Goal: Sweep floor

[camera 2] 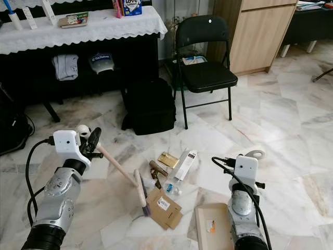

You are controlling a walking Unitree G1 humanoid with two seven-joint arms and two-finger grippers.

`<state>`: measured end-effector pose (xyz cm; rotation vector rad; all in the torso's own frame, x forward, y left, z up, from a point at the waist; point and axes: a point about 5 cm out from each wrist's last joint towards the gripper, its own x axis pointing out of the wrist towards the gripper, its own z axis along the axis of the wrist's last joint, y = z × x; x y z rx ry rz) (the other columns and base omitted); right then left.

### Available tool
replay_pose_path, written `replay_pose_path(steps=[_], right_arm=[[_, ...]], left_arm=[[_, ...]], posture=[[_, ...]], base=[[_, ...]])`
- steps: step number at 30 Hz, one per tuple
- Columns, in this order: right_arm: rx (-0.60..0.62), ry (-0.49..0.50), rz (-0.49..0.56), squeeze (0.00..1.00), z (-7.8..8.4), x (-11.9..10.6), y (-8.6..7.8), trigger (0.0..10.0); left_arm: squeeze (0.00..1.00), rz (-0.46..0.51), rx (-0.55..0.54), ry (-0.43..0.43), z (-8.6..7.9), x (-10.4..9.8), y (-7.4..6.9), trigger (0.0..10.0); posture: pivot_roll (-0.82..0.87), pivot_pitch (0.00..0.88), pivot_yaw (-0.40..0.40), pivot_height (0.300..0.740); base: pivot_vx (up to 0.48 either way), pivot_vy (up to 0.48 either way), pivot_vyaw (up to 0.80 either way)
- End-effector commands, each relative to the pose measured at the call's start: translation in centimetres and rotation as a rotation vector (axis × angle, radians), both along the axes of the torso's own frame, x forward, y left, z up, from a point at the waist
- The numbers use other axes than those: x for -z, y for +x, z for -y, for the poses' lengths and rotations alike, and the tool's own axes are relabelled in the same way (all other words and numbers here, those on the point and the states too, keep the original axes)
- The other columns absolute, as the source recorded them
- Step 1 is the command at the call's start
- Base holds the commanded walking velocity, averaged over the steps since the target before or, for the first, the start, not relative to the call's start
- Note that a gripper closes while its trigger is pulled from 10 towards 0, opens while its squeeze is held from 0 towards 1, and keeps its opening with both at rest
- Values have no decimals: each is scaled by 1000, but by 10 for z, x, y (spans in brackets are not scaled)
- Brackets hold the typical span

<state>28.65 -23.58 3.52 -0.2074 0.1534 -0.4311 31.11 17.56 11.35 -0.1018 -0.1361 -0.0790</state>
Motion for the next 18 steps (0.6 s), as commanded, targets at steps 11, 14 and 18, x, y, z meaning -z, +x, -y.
replay_pose_path(steps=[11, 14, 18], right_arm=[[38, 75, -149, 0, -4, 29, -17, 10000], [55, 130, -175, 0, -6, 36, -22, 10000], [80, 205, -217, 0, -7, 45, -27, 10000]], left_arm=[[0, 15, 52, -7, 4, -4, -7, 10000], [0, 7, 69, -10, 6, -2, -9, 10000], [0, 0, 90, -10, 8, -2, -10, 10000]], posture=[[-85, 45, 54, 740], [-82, 48, 54, 740], [-80, 50, 55, 740]], base=[[0, 0, 0], [0, 0, 0], [0, 0, 0]])
